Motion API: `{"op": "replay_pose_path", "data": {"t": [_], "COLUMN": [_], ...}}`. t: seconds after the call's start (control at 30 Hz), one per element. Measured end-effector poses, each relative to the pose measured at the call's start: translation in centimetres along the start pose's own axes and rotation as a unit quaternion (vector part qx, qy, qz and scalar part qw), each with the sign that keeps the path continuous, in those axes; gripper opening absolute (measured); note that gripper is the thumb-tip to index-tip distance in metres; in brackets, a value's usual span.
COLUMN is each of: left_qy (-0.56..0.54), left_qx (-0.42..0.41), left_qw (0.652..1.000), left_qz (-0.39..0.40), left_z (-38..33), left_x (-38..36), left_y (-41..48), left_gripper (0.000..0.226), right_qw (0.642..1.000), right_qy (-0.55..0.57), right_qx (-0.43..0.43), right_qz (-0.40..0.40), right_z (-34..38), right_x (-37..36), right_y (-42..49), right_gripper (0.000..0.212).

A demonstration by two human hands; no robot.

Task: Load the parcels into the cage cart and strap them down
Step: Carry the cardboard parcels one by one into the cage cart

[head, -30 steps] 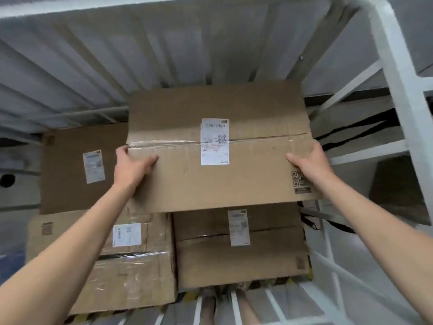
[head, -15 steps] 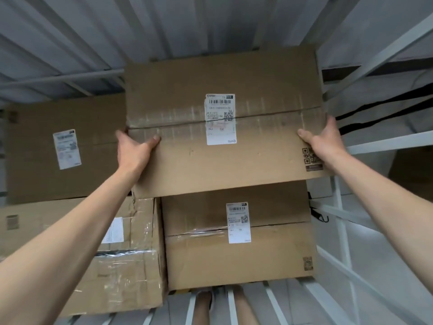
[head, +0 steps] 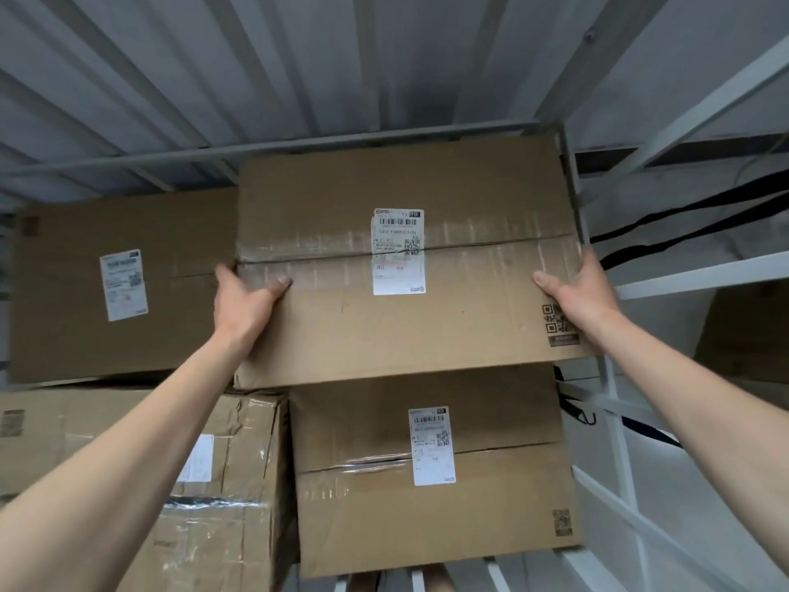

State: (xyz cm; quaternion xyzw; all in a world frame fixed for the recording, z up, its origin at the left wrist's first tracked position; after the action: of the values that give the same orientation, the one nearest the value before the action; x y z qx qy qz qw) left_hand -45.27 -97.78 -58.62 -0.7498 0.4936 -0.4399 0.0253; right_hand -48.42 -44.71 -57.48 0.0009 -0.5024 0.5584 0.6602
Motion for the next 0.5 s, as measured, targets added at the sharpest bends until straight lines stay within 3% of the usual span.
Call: {"op": "replay_pose_path", "data": {"t": [0.17, 0.33, 0.5], "left_qy": [-0.018, -0.002, 0.128], "left_qx": [-0.003, -0.009, -0.046], "left_qw": [1.0, 0.999, 0.99], "left_qz": [0.023, 0.049, 0.046], "left_z": [-0.7, 0.3, 0.3], "left_x": [-1.7, -4.1, -3.8], "left_y": [1.9, 2.5, -1.4], "left_gripper": [0.087, 0.082, 0.096], "right_qw": [1.0, 0.995, 0.972], "right_qy": [0.004, -0.087, -0.204], "right_qx": [0.001, -0.007, 0.101], "right_qz": [-0.01, -0.046, -0.06], "right_z": [1.1, -0.3, 0.4], "right_x": [0.1, -2.5, -3.7], "right_y": [2.2, 2.6, -1.6], "right_gripper": [0.091, 0.082, 0.074]}}
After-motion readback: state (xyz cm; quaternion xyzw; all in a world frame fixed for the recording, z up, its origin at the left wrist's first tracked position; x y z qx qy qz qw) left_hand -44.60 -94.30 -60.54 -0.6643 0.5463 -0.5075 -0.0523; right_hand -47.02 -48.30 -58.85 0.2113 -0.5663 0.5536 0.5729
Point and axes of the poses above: each hand's wrist, its own y-axis towards the middle knuckle, its own x-axis out of the back of the hand, z = x × y, the point moved 9 cm from there along y, towards the middle knuckle, and after that the axes turned 2 degrees about -x, right-handed, at the moved point
